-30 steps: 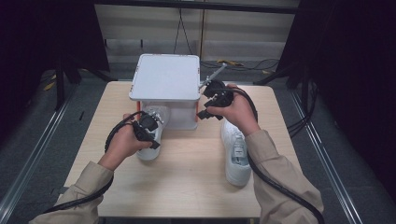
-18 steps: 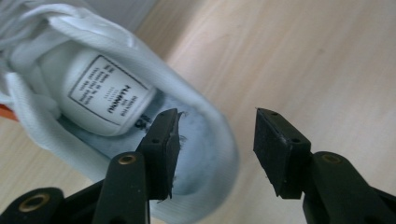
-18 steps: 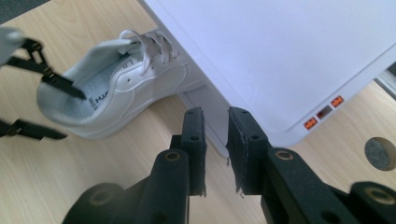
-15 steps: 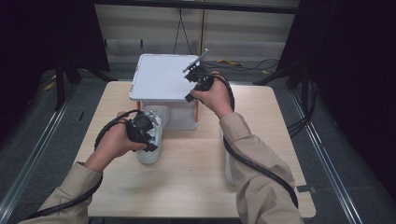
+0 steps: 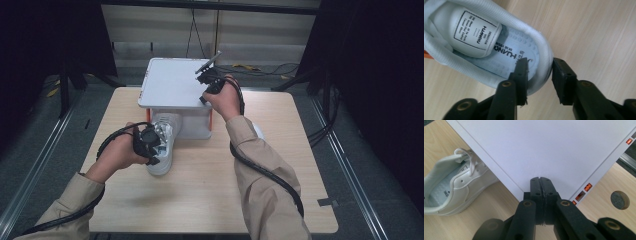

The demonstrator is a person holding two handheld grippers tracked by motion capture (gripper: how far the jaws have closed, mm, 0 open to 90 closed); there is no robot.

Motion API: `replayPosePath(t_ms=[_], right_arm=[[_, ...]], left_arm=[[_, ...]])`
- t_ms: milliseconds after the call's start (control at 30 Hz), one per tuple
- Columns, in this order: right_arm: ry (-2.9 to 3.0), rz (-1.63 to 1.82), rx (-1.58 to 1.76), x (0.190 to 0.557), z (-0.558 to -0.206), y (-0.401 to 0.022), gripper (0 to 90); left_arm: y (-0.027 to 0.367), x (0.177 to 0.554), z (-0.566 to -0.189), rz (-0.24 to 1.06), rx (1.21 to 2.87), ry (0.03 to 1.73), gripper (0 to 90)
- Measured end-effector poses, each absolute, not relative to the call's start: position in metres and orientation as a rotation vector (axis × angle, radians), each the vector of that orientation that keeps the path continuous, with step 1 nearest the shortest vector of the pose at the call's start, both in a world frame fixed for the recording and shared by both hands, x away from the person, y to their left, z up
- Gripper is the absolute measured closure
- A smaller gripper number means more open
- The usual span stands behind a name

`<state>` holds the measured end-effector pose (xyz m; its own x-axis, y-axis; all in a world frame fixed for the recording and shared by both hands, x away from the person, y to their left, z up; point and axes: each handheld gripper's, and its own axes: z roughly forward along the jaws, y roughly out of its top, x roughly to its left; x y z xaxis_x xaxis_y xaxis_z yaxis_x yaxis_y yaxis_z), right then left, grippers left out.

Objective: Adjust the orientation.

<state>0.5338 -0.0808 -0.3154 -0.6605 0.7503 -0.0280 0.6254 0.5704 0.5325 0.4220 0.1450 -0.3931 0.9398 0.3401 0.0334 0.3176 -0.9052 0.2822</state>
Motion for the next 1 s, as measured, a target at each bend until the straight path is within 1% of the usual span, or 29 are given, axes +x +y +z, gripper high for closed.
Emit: replayPosePath(t_ms=[67, 100, 133, 167, 267, 300, 400, 433, 567, 633, 733, 767, 800, 833, 867, 900, 933, 967, 1000], right_arm=[[2.552, 0.727, 1.139, 0.534, -0.316, -0.081, 89.2], [2.549, 0.720, 1.135, 0.533, -0.316, -0.080, 89.3], [2.549, 0.720, 1.135, 0.533, -0.316, -0.080, 89.3], [2.549, 0.714, 1.121, 0.532, -0.316, -0.080, 89.3], [2.546, 0.714, 1.124, 0.532, -0.316, -0.080, 89.3], [2.547, 0.719, 1.108, 0.532, -0.317, -0.081, 89.4], [2.543, 0.729, 1.127, 0.532, -0.317, -0.081, 89.3], [2.542, 0.727, 1.128, 0.532, -0.317, -0.081, 89.4], [2.544, 0.703, 1.107, 0.532, -0.316, -0.078, 89.4], [2.543, 0.694, 1.111, 0.532, -0.316, -0.078, 89.4], [2.541, 0.695, 1.114, 0.531, -0.316, -0.077, 89.4], [2.541, 0.695, 1.113, 0.531, -0.316, -0.077, 89.4], [2.541, 0.695, 1.113, 0.531, -0.316, -0.077, 89.4], [2.542, 0.704, 1.115, 0.531, -0.316, -0.078, 89.4], [2.542, 0.704, 1.115, 0.531, -0.316, -0.078, 89.4], [2.541, 0.699, 1.114, 0.531, -0.316, -0.078, 89.4], [2.543, 0.704, 1.113, 0.532, -0.316, -0.078, 89.3], [2.542, 0.696, 1.115, 0.531, -0.316, -0.078, 89.3], [2.542, 0.696, 1.115, 0.531, -0.316, -0.078, 89.3]], left_arm=[[0.143, 0.422, -0.392, 0.125, 2.814, 0.486, 71.9], [0.142, 0.423, -0.387, 0.155, 2.755, 0.482, 72.4], [0.142, 0.423, -0.387, 0.155, 2.755, 0.482, 72.4], [0.142, 0.428, -0.377, 0.178, 2.723, 0.512, 72.3], [0.140, 0.435, -0.372, 0.172, 2.709, 0.527, 72.1], [0.136, 0.442, -0.374, 0.189, 2.735, 0.527, 72.2], [0.137, 0.451, -0.380, 0.203, 2.726, 0.546, 72.2], [0.139, 0.457, -0.381, 0.171, 2.688, 0.576, 72.3], [0.141, 0.468, -0.382, 0.154, 2.670, 0.618, 72.4], [0.142, 0.472, -0.382, 0.167, 2.667, 0.633, 72.0], [0.142, 0.472, -0.383, 0.171, 2.659, 0.635, 71.5], [0.142, 0.469, -0.383, 0.198, 2.654, 0.620, 70.7], [0.142, 0.469, -0.383, 0.198, 2.654, 0.620, 70.3], [0.142, 0.465, -0.380, 0.238, 2.624, 0.617, 69.0], [0.142, 0.465, -0.380, 0.238, 2.624, 0.617, 65.9], [0.144, 0.462, -0.376, 0.242, 2.609, 0.619, 65.9], [0.146, 0.455, -0.366, 0.276, 2.597, 0.593, 66.3], [0.146, 0.455, -0.366, 0.276, 2.597, 0.593, 69.5], [0.147, 0.451, -0.361, 0.279, 2.605, 0.591, 69.5]])
